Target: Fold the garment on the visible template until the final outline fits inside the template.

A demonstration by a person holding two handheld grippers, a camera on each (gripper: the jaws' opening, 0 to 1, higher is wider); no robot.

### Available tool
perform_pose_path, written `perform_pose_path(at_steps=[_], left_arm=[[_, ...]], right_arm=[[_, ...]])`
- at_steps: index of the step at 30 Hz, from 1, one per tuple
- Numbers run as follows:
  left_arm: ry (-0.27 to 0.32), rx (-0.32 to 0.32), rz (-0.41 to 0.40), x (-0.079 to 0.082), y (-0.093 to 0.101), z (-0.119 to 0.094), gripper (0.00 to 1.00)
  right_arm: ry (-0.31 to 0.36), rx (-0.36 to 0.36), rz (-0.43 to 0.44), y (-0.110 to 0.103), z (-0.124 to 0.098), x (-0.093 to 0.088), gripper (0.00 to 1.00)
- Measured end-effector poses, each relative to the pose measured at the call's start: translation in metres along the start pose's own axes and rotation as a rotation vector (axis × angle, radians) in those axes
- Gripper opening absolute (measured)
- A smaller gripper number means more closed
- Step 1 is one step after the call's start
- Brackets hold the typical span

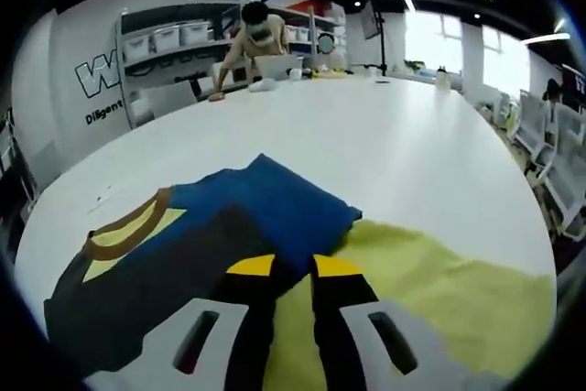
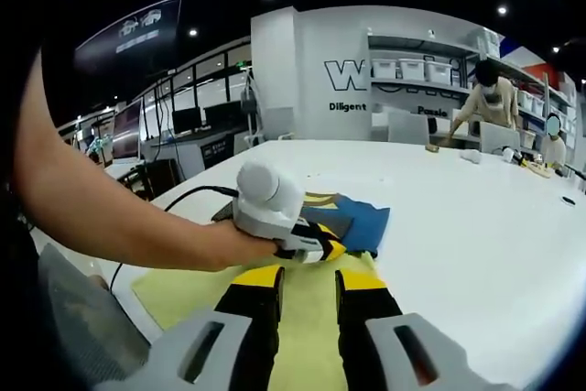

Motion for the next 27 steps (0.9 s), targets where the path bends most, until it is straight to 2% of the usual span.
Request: perform_pose_path(at_steps=[7,15,17,19,23,25,27], left_arm=[[-0.001,-0.003,-0.001,0.002,0.001,-0.003,0.13],[0.023,0.015,0.003,0.009,0.000,-0.015,0.26],[0.033,0.027,-0.007,0.011,-0.003,-0.018,0.37],[0.049,0.040,-0.020,0.014,-0.004,-0.021,0.53],[0.089,0.076,-0.042,0.017,-0.008,-0.028,0.76],[0.076,0.081,-0.064,0.016,-0.009,-0.031,0.84],[0.066,0.083,-0.068,0.014,-0.011,-0.033,0.87]], right_arm=[[-0.001,0.000,-0.002,0.000,0.000,0.000,0.19],[-0.003,0.003,-0.008,-0.001,0.001,0.000,0.19],[-0.003,0.004,-0.011,-0.002,0.001,0.000,0.19],[-0.004,0.005,-0.013,-0.002,0.001,0.000,0.19],[-0.004,0.006,-0.019,-0.003,0.001,0.000,0.19],[-0.005,0.009,-0.018,-0.003,0.001,0.000,0.19],[-0.005,0.010,-0.018,-0.003,0.001,0.000,0.19]])
Point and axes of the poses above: the point that each gripper's makers call its tool centre point, and the gripper's own axes: z roughly forward along the fingers, y roughly to its right, x roughly out of its top, the point moved 10 cm from there along -z, roughly backward along the fingers, and after that the axes turned 6 degrees about -y, right-handed, at the moved point
